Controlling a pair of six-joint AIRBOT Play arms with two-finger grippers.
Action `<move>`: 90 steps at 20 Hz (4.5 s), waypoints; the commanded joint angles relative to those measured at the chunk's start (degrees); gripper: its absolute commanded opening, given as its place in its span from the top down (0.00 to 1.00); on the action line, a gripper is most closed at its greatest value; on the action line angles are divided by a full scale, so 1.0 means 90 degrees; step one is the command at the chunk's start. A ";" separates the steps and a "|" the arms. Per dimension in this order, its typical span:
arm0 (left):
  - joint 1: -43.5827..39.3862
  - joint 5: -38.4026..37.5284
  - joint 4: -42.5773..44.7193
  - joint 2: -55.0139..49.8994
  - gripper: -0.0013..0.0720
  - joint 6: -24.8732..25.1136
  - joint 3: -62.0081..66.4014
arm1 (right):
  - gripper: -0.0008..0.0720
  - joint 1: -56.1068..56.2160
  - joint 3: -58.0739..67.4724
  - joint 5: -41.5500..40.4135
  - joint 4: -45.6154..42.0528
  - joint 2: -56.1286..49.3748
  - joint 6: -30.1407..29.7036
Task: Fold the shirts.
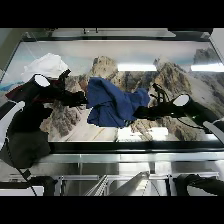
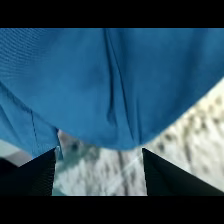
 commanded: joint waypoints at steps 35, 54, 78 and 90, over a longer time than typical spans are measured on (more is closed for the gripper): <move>0.1350 -0.0945 -0.2475 0.2788 0.95 0.1513 0.1433 | 0.97 -0.2560 0.1052 0.1447 0.2829 0.2810 -0.2562; 0.1127 -0.1122 -0.2625 0.3796 0.95 0.1307 0.3077 | 0.97 -0.2934 0.2521 0.0389 0.3398 0.3983 -0.3179; 0.1156 -0.1678 -0.0444 -0.2771 0.01 0.1324 0.3424 | 0.28 -0.5394 -0.0090 0.3475 -0.0945 0.2006 -0.0406; 0.0879 -0.1314 -0.1207 -0.3162 0.38 0.1622 0.3424 | 0.28 -0.5299 -0.2674 0.2640 -0.0969 0.2654 -0.0313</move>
